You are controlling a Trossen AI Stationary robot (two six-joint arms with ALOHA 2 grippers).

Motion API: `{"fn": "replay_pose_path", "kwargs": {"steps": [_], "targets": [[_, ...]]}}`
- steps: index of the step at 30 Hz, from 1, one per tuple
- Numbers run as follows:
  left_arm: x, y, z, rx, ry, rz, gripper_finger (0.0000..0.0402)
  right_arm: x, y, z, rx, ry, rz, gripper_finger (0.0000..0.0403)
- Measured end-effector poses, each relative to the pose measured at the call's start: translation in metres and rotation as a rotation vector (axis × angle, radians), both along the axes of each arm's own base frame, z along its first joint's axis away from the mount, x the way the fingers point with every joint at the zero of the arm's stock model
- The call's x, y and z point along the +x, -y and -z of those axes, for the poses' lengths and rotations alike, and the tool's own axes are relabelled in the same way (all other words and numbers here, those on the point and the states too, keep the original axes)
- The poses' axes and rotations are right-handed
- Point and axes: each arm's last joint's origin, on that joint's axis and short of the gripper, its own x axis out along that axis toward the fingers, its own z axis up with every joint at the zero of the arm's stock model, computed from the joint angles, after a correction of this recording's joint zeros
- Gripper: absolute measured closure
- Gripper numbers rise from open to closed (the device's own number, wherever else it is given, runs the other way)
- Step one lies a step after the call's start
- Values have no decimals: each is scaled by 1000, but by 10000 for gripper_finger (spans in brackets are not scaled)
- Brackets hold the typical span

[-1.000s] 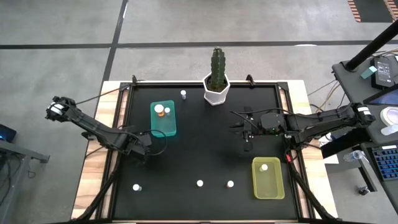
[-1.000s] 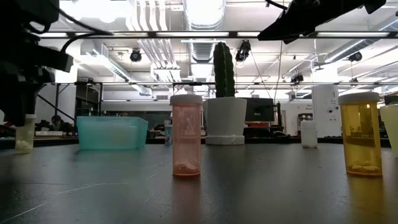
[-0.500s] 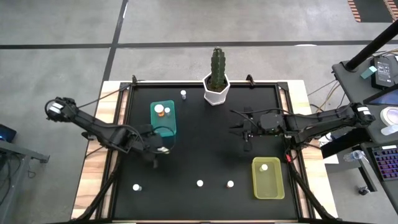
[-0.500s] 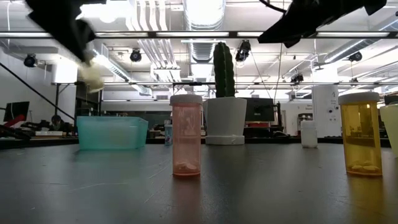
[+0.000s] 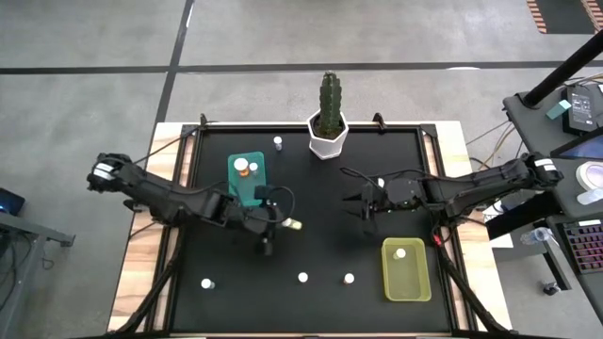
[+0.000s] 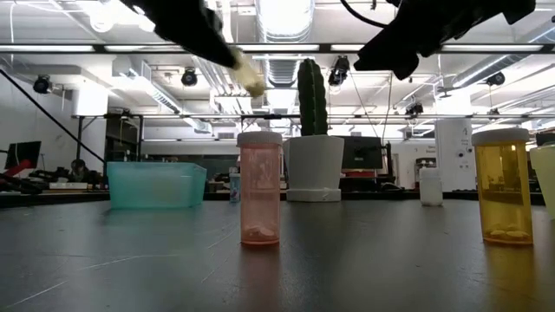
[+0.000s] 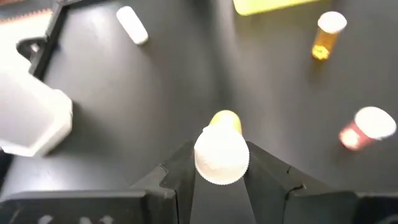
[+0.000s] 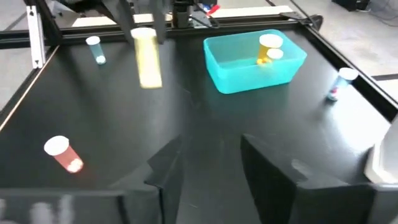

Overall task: Pick and place medicine bottles into bin by pill shape (circle, oval)
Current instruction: Put the yellow tablet bottle into the yellow bin

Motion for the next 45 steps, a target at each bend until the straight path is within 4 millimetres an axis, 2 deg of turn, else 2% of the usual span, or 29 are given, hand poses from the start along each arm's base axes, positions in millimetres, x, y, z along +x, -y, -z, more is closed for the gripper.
{"fn": "replay_pose_path", "kwargs": {"steps": [6,14,20,30,35,45], "targets": [[25,-9,10,56,67,8,302,16,-9,-2,-10,-19,-30,204],[49,-12,14,131,157,45,302,34,-12,9,-17,-85,-35,195],[55,-16,10,167,217,54,302,38,-14,14,-1,-109,-71,195],[61,-17,4,224,308,82,302,42,-14,6,-30,-19,-89,195],[61,-17,3,245,314,96,302,41,-14,5,-39,-9,-87,217],[61,-17,3,242,319,102,294,41,-14,5,-53,-10,-90,311]]}}
